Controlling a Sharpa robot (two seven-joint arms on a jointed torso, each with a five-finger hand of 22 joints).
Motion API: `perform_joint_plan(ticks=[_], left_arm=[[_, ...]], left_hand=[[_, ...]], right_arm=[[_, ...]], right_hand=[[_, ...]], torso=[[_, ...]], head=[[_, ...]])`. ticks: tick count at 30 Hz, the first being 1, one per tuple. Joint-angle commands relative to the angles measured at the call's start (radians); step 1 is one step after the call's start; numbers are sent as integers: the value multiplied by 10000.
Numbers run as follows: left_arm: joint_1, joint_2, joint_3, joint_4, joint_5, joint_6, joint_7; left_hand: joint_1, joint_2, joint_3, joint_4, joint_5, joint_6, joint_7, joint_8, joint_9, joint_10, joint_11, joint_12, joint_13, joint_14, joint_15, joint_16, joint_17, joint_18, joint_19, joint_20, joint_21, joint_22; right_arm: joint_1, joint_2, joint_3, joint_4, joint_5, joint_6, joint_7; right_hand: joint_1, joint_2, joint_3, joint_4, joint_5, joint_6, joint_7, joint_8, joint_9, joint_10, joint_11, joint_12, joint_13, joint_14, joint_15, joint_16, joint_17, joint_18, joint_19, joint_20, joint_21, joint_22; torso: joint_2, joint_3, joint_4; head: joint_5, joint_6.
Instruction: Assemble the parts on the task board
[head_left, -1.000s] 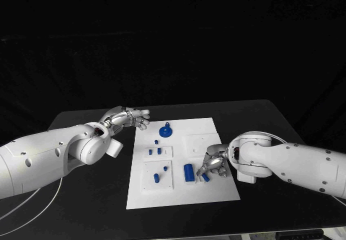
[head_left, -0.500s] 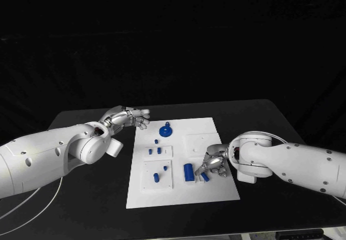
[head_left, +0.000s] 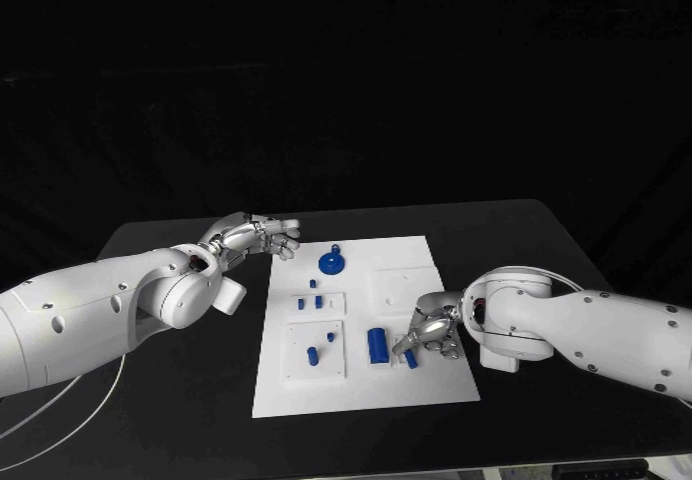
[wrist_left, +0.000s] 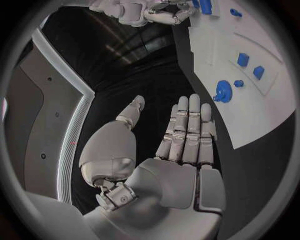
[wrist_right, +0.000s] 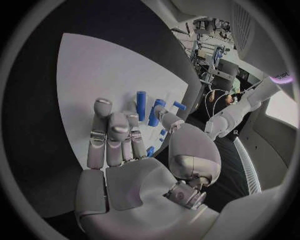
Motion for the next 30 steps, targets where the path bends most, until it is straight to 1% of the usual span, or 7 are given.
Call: perform_joint_plan(ticks=[1,18,20,21,22,24,30], left_arm=[[3,10,4,7,13,128,52],[3,12,0,-1,9,140,48],[3,12,0,2,9,139,44],[3,13,-1,-1,9,140,41],[3,13,-2,-2,8,138,41],[3,14,-2,-3,7,137,41],[3,12,-4,-2,6,139,37]], left_hand=[[-44,81,-31,-40,11,-44,-6,-27,-15,36,-3,-47,-9,70,9,-43,16,147,20,-14,-60,16],[-42,84,-30,-45,12,-43,-7,-25,-16,37,-4,-47,-11,72,9,-54,28,148,22,-14,-67,23],[-41,84,-29,-46,12,-43,-7,-25,-16,37,-4,-46,-11,73,9,-55,29,148,23,-14,-68,24],[-40,86,-28,-46,12,-43,-7,-25,-16,37,-4,-46,-11,73,9,-56,30,148,23,-14,-68,24],[-39,86,-28,-47,13,-43,-7,-25,-17,38,-4,-46,-11,73,9,-57,31,148,23,-14,-69,25],[-37,87,-27,-48,13,-43,-7,-25,-17,38,-5,-46,-11,74,9,-57,32,148,23,-14,-69,25],[-25,93,-22,-57,14,-42,-8,-24,-17,38,-5,-46,-12,75,8,-63,38,149,25,-15,-72,30]], right_arm=[[-7,-54,12,39,93,14,50],[-7,-63,55,84,112,-70,136],[-7,-61,55,90,112,-51,123],[-7,-49,55,83,112,-8,109],[-7,-40,55,72,112,-5,90],[-7,-24,55,47,90,-10,83],[-6,29,55,-11,-55,43,100]], right_hand=[[-57,20,-47,0,-6,55,4,34,8,-23,-33,-47,6,0,-35,-46,12,75,8,-67,-31,116],[39,124,-24,-33,32,67,-6,36,8,-15,-42,-47,13,2,-44,-41,21,75,14,-93,-28,120],[505,335,205,-335,166,85,-15,45,12,4,-51,-39,21,10,-52,-30,32,75,31,-127,-10,132],[885,395,558,-490,220,102,-19,47,7,16,-57,-42,20,15,-55,-31,34,71,37,-140,-15,127],[1264,498,920,-717,584,114,-11,47,0,34,-44,-44,21,24,-45,-26,39,70,55,-115,-4,132],[1447,604,1068,-949,902,127,4,50,-2,54,-30,-41,25,32,-26,-20,44,75,73,-71,17,144],[1855,908,1538,-1400,967,213,2,78,-14,104,-30,-48,24,52,-16,1,63,75,92,-12,39,151]], torso=[[6,0,-6],[14,-6,2],[9,-6,3],[11,-7,4],[7,-6,7],[6,-7,5],[2,-6,6]], head=[[-3,-10],[-9,6],[-11,5],[-11,-2],[-11,-9],[-11,-8],[-20,-10]])
